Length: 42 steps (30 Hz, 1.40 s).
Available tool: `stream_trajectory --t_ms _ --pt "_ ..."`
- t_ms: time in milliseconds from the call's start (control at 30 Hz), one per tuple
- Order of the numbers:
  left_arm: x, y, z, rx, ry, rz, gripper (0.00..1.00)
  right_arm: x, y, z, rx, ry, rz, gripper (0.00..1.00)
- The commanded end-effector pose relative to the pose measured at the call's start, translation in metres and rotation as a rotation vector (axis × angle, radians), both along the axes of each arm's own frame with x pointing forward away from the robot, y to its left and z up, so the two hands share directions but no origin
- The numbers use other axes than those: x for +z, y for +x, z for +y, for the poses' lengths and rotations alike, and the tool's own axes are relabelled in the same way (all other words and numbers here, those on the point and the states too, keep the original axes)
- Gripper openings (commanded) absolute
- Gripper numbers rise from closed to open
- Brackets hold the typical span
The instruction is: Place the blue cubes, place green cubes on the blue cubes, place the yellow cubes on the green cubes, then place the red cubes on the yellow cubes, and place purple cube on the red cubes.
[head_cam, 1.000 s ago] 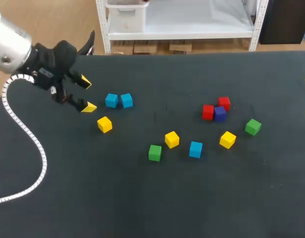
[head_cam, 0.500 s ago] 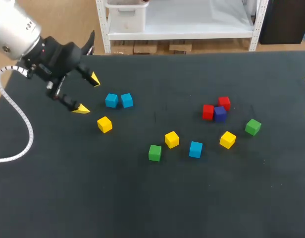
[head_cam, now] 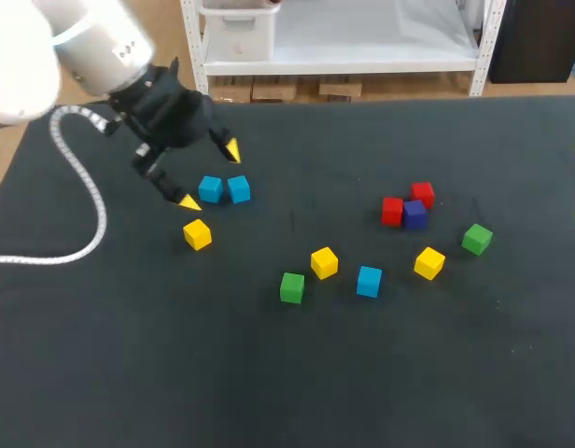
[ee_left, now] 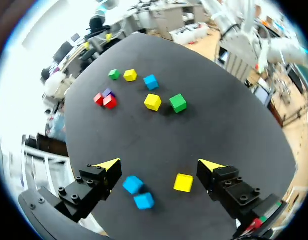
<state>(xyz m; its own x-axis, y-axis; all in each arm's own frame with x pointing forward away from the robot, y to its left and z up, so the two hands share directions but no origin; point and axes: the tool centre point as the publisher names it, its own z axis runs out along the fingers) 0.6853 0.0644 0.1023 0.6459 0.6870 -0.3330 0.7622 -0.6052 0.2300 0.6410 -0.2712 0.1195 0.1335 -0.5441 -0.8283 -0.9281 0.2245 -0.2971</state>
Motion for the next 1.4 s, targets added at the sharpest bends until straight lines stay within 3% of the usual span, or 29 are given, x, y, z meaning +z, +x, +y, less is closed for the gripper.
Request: stream_trajectory --t_ms 33,300,467,700,900,1067,1400 --pt "-0.022 0.025 -0.026 -0.392 0.262 0.140 1.00 0.000 -0.001 0.000 -0.001 0.000 -0.002 1.00" --pt "-0.054 0.047 -0.041 -0.644 0.359 0.121 1.00 0.000 -0.001 0.000 -0.001 0.000 -0.002 1.00" --pt "-0.072 0.059 -0.041 -0.720 0.405 0.117 1.00 0.000 -0.001 0.000 -0.001 0.000 -0.002 1.00" --pt "-0.094 0.070 -0.042 -0.790 0.409 0.106 1.00 0.000 -0.001 0.000 -0.001 0.000 -0.002 1.00" --pt "-0.100 0.084 -0.042 -0.790 0.423 0.108 1.00 0.000 -0.001 0.000 -0.001 0.000 -0.002 1.00" --pt "-0.097 0.094 -0.034 -0.711 0.425 0.118 1.00 0.000 -0.001 0.000 -0.001 0.000 -0.002 1.00" --pt "-0.098 0.101 -0.017 -0.625 0.406 0.129 1.00 0.000 -0.001 0.000 -0.001 0.000 -0.002 1.00"
